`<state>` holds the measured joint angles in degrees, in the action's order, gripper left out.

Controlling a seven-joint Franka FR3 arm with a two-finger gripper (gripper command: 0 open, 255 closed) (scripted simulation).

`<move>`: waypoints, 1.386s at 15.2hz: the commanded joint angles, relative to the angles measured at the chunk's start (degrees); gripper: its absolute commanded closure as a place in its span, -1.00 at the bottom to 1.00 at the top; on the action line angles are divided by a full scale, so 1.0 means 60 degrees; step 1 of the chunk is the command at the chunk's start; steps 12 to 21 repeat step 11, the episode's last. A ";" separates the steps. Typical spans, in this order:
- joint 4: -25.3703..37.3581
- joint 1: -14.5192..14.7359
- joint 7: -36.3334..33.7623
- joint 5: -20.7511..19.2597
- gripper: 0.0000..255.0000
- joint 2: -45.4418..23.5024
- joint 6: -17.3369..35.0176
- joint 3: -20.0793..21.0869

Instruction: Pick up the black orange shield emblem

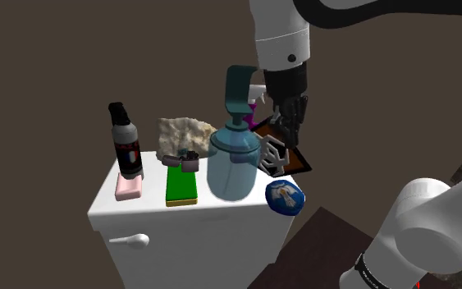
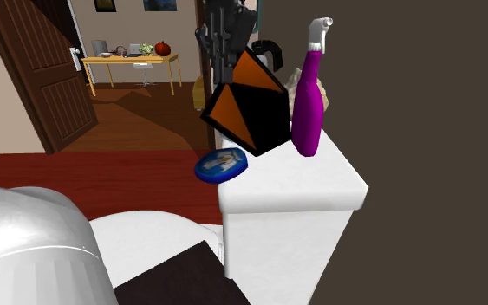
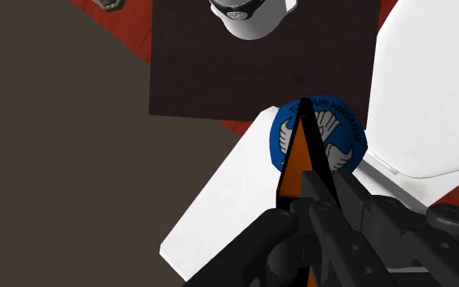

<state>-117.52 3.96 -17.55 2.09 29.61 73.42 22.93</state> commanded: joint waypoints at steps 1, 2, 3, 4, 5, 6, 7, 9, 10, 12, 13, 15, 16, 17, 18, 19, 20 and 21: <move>0.0289 -0.0017 0.0015 -0.0029 1.00 -0.0048 -0.0243 -0.0015; 0.0449 -0.0028 0.0020 -0.0046 1.00 -0.0086 -0.0366 -0.0021; 0.0611 -0.0039 0.0025 -0.0063 1.00 -0.0126 -0.0489 -0.0025; 0.0776 -0.0051 0.0030 -0.0080 1.00 -0.0168 -0.0613 -0.0028; 0.0942 -0.0062 0.0034 -0.0097 1.00 -0.0212 -0.0737 -0.0031; 0.1111 -0.0074 0.0038 -0.0115 1.00 -0.0258 -0.0861 -0.0033; 0.1283 -0.0085 0.0041 -0.0133 1.00 -0.0307 -0.0986 -0.0034; 0.1633 -0.0109 0.0045 -0.0169 1.00 -0.0410 -0.1237 -0.0033; 0.1658 -0.0110 0.0046 -0.0172 1.00 -0.0417 -0.1255 -0.0034; 0.1659 -0.0110 0.0045 -0.0172 1.00 -0.0418 -0.1256 -0.0033; 0.1659 -0.0110 0.0045 -0.0172 1.00 -0.0418 -0.1256 -0.0033; 0.1659 -0.0110 0.0045 -0.0172 1.00 -0.0418 -0.1256 -0.0033; 0.1659 -0.0110 0.0045 -0.0172 1.00 -0.0418 -0.1256 -0.0033; 0.1659 -0.0110 0.0045 -0.0172 1.00 -0.0418 -0.1256 -0.0033; 0.1659 -0.0110 0.0045 -0.0172 1.00 -0.0418 -0.1256 -0.0033; 0.1659 -0.0110 0.0045 -0.0172 1.00 -0.0418 -0.1256 -0.0033; 0.1659 -0.0110 0.0045 -0.0172 1.00 -0.0418 -0.1256 -0.0033; 0.1659 -0.0110 0.0045 -0.0172 1.00 -0.0418 -0.1256 -0.0033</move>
